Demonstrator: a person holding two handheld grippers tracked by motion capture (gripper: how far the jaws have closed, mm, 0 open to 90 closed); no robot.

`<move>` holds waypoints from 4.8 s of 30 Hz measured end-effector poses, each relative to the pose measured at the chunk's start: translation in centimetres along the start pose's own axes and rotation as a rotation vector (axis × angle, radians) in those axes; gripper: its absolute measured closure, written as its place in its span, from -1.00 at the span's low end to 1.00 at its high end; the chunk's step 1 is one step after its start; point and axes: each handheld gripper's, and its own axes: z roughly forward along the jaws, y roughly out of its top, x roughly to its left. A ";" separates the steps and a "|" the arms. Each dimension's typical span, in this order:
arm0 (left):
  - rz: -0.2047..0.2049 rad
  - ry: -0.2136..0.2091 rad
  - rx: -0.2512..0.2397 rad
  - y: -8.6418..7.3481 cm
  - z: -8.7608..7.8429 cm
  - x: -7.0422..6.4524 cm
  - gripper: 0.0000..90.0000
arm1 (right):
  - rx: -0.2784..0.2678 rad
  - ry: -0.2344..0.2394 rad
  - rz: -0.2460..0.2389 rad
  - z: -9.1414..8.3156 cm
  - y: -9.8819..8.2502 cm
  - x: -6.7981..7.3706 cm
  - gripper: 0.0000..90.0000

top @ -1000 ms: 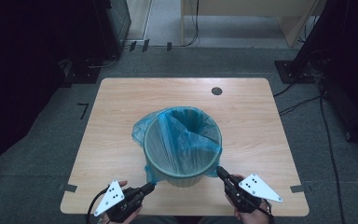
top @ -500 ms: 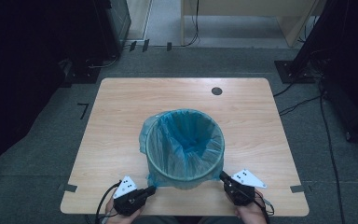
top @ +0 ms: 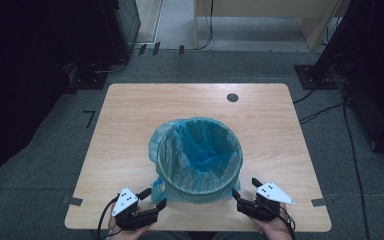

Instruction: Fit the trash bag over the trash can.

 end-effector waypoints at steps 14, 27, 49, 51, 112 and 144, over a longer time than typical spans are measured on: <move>0.067 -0.074 -0.284 3.7 -2.6 -0.7 -0.43 | -0.263 -0.050 0.049 -3.4 4.2 -1.4 0.35; 0.188 -0.269 -0.263 4.3 1.4 -1.8 0.26 | -0.273 0.012 0.058 -0.8 6.2 0.9 0.62; 0.118 -0.062 0.150 1.0 5.4 0.0 1.00 | -0.198 0.025 0.073 -0.3 4.5 -0.2 0.64; 0.137 -0.043 0.148 1.0 4.9 0.3 1.00 | -0.196 0.021 0.070 -0.2 4.5 -0.3 0.70; 0.004 0.449 0.249 0.3 0.9 9.3 -1.00 | -0.039 0.824 -1.033 2.3 20.6 8.9 1.00; -0.005 0.458 0.244 0.4 1.1 9.3 -1.00 | 0.461 0.963 -1.257 11.4 16.2 12.8 1.00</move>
